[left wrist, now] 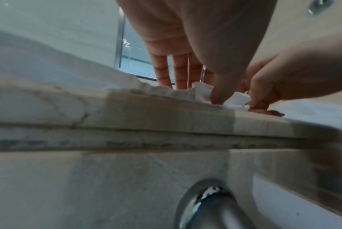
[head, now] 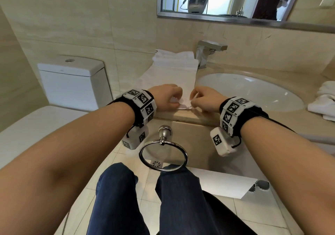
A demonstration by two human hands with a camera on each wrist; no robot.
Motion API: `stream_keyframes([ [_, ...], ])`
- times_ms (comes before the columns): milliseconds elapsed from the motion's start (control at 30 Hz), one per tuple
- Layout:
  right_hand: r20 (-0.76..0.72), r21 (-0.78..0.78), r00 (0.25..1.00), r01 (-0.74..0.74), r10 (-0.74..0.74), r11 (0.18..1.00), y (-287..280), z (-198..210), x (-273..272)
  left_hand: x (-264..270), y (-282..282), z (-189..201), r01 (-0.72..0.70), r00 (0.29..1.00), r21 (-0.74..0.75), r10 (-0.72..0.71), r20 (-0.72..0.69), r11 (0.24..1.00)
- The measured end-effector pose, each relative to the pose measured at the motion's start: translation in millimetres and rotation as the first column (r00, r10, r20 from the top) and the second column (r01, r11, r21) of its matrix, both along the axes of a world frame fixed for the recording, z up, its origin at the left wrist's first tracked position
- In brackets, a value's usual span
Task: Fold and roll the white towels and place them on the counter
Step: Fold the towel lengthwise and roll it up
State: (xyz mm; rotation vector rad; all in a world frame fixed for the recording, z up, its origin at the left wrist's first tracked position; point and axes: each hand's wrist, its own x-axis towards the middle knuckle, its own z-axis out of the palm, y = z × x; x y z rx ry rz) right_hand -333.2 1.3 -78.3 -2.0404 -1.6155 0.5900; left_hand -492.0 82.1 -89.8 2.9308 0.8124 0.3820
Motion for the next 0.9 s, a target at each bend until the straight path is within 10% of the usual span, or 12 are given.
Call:
stream_keyframes([
  [333, 0.142, 0.019, 0.986, -0.091, 0.087, 0.996, 1, 2, -8, 15, -10, -3, -0.017, 1.0, -0.07, 0.016, -0.004, 0.997],
  [500, 0.39, 0.065, 0.906, -0.202, 0.162, 0.977, 3, 5, -10, -2, 1, 11, -0.138, 0.968, -0.345, 0.2, 0.153, 0.928],
  [667, 0.57, -0.012, 0.786, -0.282, 0.238, 0.959, 11, 8, -23, -24, 19, 7, -0.277, 0.961, -0.263, 0.269, -0.068, 0.924],
  [900, 0.663, -0.083, 0.686, -0.332, 0.301, 0.94, 16, 6, -33, -38, 23, -1, -0.248, 0.962, -0.295, 0.271, 0.041, 0.923],
])
